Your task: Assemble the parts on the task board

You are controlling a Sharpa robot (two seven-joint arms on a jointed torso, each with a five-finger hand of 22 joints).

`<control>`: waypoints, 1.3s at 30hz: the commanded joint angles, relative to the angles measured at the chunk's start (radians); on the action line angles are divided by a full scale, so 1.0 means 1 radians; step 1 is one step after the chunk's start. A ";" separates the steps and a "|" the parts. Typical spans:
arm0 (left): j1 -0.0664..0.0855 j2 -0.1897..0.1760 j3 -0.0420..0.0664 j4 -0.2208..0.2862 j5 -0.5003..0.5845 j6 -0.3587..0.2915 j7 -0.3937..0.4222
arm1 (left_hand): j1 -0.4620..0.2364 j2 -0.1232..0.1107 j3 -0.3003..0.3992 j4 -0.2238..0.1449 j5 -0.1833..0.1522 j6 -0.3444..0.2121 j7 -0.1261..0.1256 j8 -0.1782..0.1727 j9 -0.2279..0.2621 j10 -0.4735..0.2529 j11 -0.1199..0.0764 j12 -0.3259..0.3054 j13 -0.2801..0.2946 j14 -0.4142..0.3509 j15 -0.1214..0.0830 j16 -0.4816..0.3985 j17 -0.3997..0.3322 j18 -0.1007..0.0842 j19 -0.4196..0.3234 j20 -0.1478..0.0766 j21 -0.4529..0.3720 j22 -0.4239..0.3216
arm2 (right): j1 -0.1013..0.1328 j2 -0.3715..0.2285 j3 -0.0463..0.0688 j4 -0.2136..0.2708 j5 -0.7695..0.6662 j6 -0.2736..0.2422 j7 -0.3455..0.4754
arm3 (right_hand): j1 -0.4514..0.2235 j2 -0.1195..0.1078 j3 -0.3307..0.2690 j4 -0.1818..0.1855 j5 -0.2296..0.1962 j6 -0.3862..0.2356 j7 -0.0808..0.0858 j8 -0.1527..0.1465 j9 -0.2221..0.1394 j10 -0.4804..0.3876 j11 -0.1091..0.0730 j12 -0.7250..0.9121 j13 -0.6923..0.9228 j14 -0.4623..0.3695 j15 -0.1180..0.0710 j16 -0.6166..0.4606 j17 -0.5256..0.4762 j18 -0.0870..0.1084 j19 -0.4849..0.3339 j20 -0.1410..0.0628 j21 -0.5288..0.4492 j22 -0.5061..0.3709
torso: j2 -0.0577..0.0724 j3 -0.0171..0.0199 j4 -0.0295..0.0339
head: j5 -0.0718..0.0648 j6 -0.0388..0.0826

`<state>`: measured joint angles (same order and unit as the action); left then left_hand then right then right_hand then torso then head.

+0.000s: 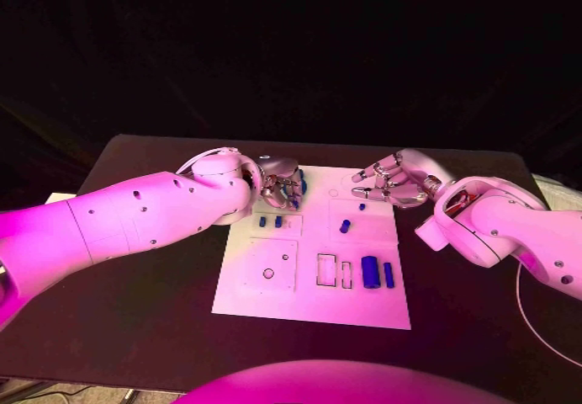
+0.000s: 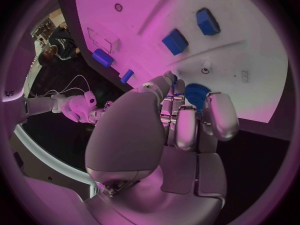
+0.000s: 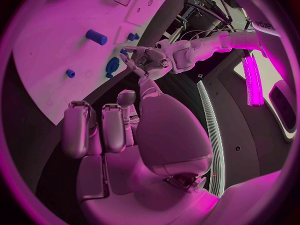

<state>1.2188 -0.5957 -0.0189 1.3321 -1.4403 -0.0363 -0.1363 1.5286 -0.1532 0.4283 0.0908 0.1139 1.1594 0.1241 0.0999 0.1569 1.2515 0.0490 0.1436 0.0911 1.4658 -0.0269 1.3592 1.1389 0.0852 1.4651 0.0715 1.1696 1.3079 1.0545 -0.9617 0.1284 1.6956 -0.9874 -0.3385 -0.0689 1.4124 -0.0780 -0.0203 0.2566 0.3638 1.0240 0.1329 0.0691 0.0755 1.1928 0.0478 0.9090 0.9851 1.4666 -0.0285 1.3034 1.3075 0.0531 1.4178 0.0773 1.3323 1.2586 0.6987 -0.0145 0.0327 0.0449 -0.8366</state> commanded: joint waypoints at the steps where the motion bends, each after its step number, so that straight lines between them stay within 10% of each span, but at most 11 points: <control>1: 0.008 -0.025 0.008 0.026 0.102 -0.022 -0.005 | -0.014 -0.003 0.013 -0.004 0.006 0.005 0.001 -0.009 -0.003 0.006 0.004 -0.010 -0.001 0.029 -0.002 -0.003 -0.004 -0.011 0.031 -0.003 0.005 0.066 | -0.003 0.002 0.000 -0.002 0.000 0.007 0.011 | 0.008 0.005 0.001 -0.002 0.003 -0.002 0.005 0.003 0.001 -0.003 0.002 -0.001 0.000 0.042 0.002 0.000 0.008 0.019 -0.007 0.002 -0.003 0.001 | 0.001 -0.0004 0.0001 | 0.000 0.004; 13: 0.023 -0.101 0.014 0.052 0.138 0.014 -0.035 | -0.033 -0.012 0.024 -0.010 0.005 0.002 0.002 -0.017 -0.006 0.007 0.006 -0.024 0.000 0.029 -0.001 -0.003 -0.008 -0.012 0.030 -0.002 0.009 0.071 | -0.010 0.004 0.000 -0.005 0.001 0.008 0.011 | 0.008 0.005 0.001 -0.002 0.003 -0.002 0.005 0.003 0.001 -0.003 0.002 -0.001 0.000 0.042 0.002 0.000 0.008 0.019 -0.007 0.002 -0.003 0.001 | 0.002 -0.0025 0.0014 | 0.002 0.005; 39: 0.008 -0.072 0.001 -0.009 0.102 0.069 -0.041 | -0.036 -0.014 0.027 -0.013 0.004 0.003 0.001 -0.018 -0.006 0.010 0.006 -0.026 0.001 0.028 -0.001 -0.003 -0.010 -0.011 0.029 -0.002 0.007 0.070 | -0.013 0.008 0.000 -0.007 0.001 0.008 0.013 | 0.008 0.006 0.001 -0.001 0.005 -0.002 0.005 0.003 0.001 -0.004 0.002 -0.001 -0.001 0.042 0.003 -0.001 0.008 0.020 -0.007 0.002 -0.004 0.000 | 0.002 -0.0010 -0.0011 | 0.003 -0.006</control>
<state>1.2274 -0.6701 -0.0179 1.3233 -1.3255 -0.0010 -0.1750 1.5021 -0.1661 0.4502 0.0795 0.1189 1.1591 0.1242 0.0880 0.1492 1.2543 0.0516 0.1240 0.0914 1.4658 -0.0268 1.3585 1.1293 0.0853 1.4650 0.0716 1.1734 1.3076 1.0420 -0.9545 0.1285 1.6886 -0.9846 -0.3384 -0.0664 1.4124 -0.0780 -0.0204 0.2566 0.3638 1.0240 0.1329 0.0690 0.0755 1.1928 0.0478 0.9090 0.9849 1.4666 -0.0285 1.3034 1.3078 0.0531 1.4178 0.0773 1.3323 1.2584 0.7014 -0.0156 0.0315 0.0483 -0.8433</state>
